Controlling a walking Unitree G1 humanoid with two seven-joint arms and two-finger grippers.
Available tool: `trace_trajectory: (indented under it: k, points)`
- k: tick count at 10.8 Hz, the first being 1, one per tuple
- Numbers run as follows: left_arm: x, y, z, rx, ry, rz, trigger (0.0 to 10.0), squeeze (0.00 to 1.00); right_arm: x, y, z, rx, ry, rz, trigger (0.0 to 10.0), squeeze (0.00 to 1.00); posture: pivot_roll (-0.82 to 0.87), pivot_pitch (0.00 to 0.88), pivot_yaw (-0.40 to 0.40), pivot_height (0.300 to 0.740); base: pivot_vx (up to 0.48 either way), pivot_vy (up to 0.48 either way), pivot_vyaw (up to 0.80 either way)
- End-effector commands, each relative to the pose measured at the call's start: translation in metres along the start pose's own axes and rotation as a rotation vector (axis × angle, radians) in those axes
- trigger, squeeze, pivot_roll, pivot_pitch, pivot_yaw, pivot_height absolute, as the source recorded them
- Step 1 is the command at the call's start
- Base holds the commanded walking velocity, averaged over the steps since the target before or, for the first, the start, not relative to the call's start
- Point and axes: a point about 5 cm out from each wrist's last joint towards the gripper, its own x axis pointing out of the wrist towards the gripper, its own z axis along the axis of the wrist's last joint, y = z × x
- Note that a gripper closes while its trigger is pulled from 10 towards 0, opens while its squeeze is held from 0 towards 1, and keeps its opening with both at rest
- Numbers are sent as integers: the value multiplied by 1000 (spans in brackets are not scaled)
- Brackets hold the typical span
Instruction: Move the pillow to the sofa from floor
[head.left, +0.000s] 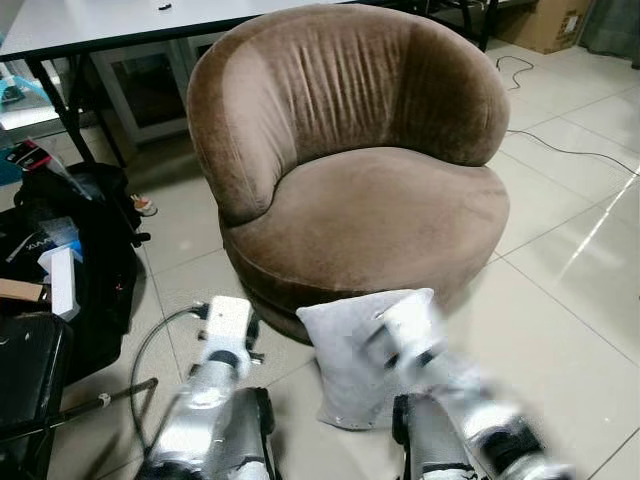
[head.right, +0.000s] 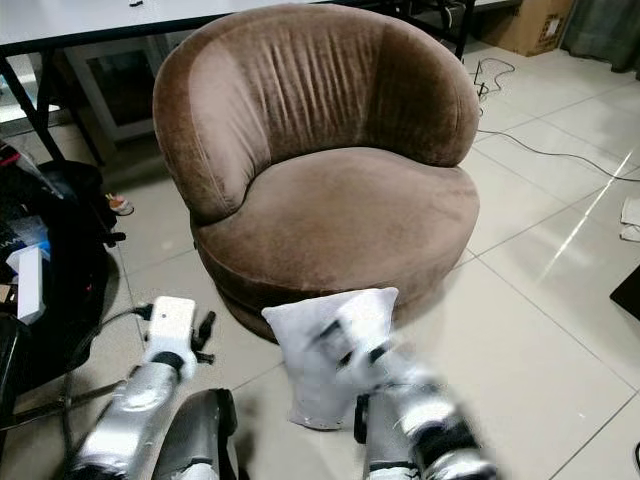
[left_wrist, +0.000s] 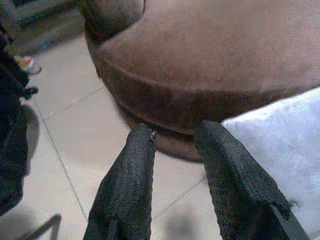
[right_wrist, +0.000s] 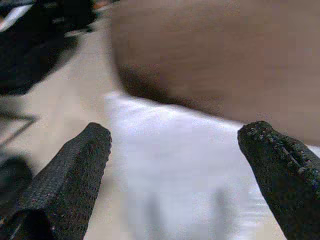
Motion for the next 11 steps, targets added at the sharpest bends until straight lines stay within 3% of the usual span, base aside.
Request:
trace_trajectory:
  k: [1,2,3,7,8,11]
  points:
    - [-5,10,15,-13,-57,-20,10000,0,-9,-23,10,21,-45,-41,10000,0,-119,0,33,560,0,0,0]
    - [-22,23,32,-15,-113,-77,10000,0,-33,-43,16,16,-102,-13,10000,0,-115,0,32,560,0,0,0]
    - [-30,26,37,-3,-125,-114,10000,0,-43,-46,16,9,-116,2,10000,0,-116,0,32,560,0,0,0]
    - [-30,10,38,52,-87,-208,10000,0,-45,-13,5,26,-96,85,10000,0,-129,0,47,545,0,0,0]
    - [-31,4,38,74,-66,-246,10000,0,-45,4,4,22,-92,123,10000,0,-137,0,58,525,0,0,0]
    - [-32,4,36,94,-51,-249,10000,0,-46,12,3,16,-84,148,10000,0,-136,0,59,495,0,0,0]
